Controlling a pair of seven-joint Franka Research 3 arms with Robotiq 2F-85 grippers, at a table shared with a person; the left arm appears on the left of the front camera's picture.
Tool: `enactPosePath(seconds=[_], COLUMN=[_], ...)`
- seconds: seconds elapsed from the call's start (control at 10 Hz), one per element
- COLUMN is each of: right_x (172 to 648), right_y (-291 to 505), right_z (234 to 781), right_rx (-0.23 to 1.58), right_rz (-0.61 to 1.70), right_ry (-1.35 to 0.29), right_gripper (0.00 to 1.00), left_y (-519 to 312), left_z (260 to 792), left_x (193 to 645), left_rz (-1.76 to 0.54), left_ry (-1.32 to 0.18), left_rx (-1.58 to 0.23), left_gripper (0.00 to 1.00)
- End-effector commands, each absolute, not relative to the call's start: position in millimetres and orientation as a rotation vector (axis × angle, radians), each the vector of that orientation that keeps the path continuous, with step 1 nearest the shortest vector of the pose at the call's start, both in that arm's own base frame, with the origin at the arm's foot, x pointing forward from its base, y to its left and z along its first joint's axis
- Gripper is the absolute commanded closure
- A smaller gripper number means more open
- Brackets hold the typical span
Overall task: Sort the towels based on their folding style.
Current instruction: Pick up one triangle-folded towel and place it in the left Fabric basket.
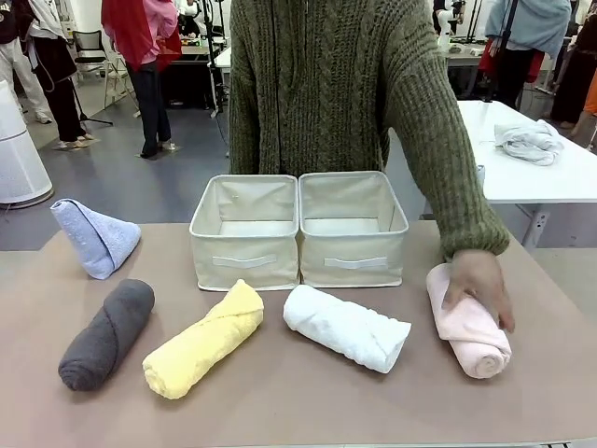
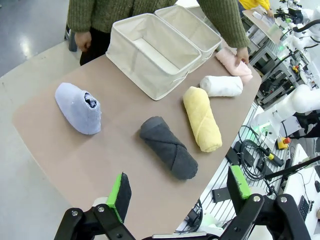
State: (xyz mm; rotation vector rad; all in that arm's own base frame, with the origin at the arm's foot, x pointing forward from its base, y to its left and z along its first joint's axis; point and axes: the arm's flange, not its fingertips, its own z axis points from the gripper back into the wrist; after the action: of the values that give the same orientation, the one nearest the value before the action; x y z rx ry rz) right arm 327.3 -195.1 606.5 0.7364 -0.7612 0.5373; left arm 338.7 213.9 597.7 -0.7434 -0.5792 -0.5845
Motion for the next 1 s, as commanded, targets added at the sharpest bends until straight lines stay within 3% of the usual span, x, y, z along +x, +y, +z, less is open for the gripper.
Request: enactPosePath(seconds=[0.0, 0.2, 0.4, 0.6, 0.9], right_x=[328, 328, 328, 328, 328], right_y=[-196, -196, -196, -196, -196], right_z=[606, 606, 606, 606, 606], right_rx=[0.744, 0.744, 0.744, 0.744, 0.744], right_rz=[0.542, 0.542, 0.542, 0.542, 0.542], right_ry=[-0.766, -0.766, -0.766, -0.766, -0.766], right_gripper=[0.00, 0.00, 0.00, 0.00, 0.00], left_y=[215, 214, 178, 129, 69], left_z=[598, 598, 618, 614, 576], left_x=[338, 339, 394, 453, 509], left_rz=[-0.590, -0.585, -0.446, -0.314, -0.183], left_ry=[-0.586, -0.579, -0.424, -0.186, -0.093], left_rx=[-0.750, -0.743, -0.600, -0.331, -0.108], left_gripper=[0.00, 0.00, 0.00, 0.00, 0.00])
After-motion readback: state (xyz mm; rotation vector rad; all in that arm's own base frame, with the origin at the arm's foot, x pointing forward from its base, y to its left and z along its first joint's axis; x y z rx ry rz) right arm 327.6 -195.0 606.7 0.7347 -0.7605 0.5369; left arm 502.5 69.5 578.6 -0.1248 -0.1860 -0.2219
